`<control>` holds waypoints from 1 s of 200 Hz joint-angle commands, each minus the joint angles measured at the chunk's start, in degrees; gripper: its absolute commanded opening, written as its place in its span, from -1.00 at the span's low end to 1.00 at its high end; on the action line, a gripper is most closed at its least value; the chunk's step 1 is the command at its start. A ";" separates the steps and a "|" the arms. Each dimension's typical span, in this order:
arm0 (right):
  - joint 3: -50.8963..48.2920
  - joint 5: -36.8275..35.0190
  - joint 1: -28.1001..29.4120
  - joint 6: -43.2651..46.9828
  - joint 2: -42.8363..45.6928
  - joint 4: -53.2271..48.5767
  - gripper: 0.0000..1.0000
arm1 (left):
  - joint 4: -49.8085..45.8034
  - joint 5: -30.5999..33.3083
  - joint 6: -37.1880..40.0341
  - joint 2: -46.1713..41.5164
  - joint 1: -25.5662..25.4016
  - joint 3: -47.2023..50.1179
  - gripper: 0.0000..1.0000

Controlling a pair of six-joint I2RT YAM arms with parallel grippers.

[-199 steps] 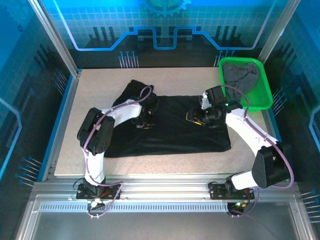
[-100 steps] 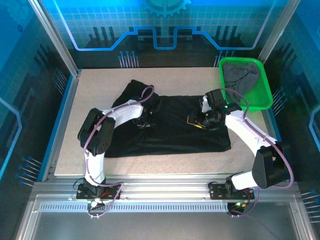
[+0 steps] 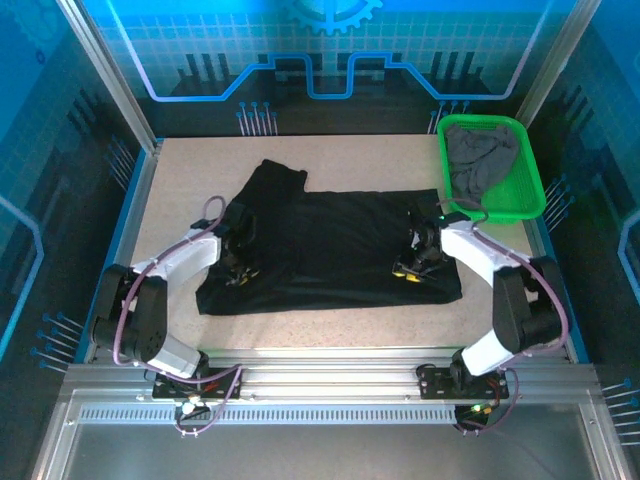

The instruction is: Fold and stack the t-shirts

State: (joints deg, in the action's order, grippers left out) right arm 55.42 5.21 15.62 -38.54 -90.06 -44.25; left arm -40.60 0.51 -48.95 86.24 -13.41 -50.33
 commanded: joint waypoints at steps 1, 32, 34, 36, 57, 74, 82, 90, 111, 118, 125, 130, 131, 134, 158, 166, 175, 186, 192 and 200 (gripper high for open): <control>2.60 -3.22 1.44 0.45 -4.76 -3.80 -0.44 | 3.32 -5.05 -5.27 0.03 2.79 2.66 -0.54; 5.11 -4.06 4.24 -0.57 -10.74 -4.68 -0.43 | 7.53 -5.70 -11.10 3.16 9.43 8.14 -0.59; 5.31 -4.07 4.49 -0.63 -10.99 -4.74 -0.43 | 7.59 -5.79 -11.50 3.28 9.95 8.40 -0.59; 5.51 -4.07 4.68 -0.69 -11.27 -4.82 -0.43 | 7.74 -5.85 -11.82 3.25 10.68 8.78 -0.59; 7.52 -3.69 7.71 -2.04 -13.27 -5.54 -0.43 | 8.34 -5.28 -13.65 0.74 17.00 11.94 -0.60; 8.47 -1.82 10.44 -4.78 -13.96 -5.74 -0.42 | 7.02 -3.96 -11.70 -1.63 21.52 12.40 -0.58; 8.49 -0.79 11.59 -6.41 -14.09 -5.63 -0.42 | 6.22 -3.73 -10.17 -1.86 23.32 12.04 -0.58; 8.27 0.47 12.70 -7.92 -14.07 -5.10 -0.42 | 5.41 -3.59 -8.77 -1.82 25.00 11.60 -0.58; 7.65 4.01 15.22 -11.35 -14.57 -3.56 -0.41 | 4.64 -3.77 -6.60 -1.57 28.25 11.23 -0.57; 7.53 5.10 15.81 -12.19 -14.76 -3.33 -0.41 | 4.52 -3.69 -6.06 -1.75 29.07 11.30 -0.57; 7.39 5.92 16.22 -13.11 -14.69 -3.27 -0.41 | 4.16 -3.49 -5.98 -1.94 29.92 11.22 -0.55; 7.24 6.41 16.48 -13.66 -14.57 -3.17 -0.41 | 3.98 -3.34 -6.01 -2.28 30.37 11.21 -0.53; 7.20 6.49 16.47 -13.80 -14.55 -3.15 -0.41 | 4.01 -3.38 -6.00 -2.38 30.46 11.21 -0.53; 7.13 6.71 16.51 -14.09 -14.32 -3.08 -0.41 | 3.96 -3.33 -6.03 -2.53 30.65 11.21 -0.51; 7.91 6.71 15.95 -13.14 -11.98 -2.53 -0.37 | 2.78 -2.80 -6.50 -5.82 30.15 9.75 -0.31; 9.10 5.82 15.48 -11.61 -10.90 -2.56 -0.33 | 1.46 -1.33 -6.65 -7.23 28.90 8.00 -0.28; 10.59 4.65 14.79 -9.74 -9.47 -2.39 -0.26 | 0.07 0.73 -6.82 -8.66 26.34 5.20 -0.25; 12.62 3.79 13.67 -7.47 -8.04 -1.88 -0.18 | -0.79 3.48 -7.27 -9.18 23.21 1.38 -0.21; 13.83 3.58 12.95 -6.31 -7.44 -1.52 -0.15 | -0.84 4.67 -7.57 -8.74 21.81 -0.92 -0.18; 15.70 3.37 11.94 -4.69 -6.99 -1.18 -0.13 | -0.26 5.32 -7.52 -7.27 20.43 -3.86 -0.16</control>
State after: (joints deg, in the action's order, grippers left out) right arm 65.19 9.85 30.35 -47.97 -101.30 -46.61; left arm -39.13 -0.12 -56.66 79.22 11.51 -45.63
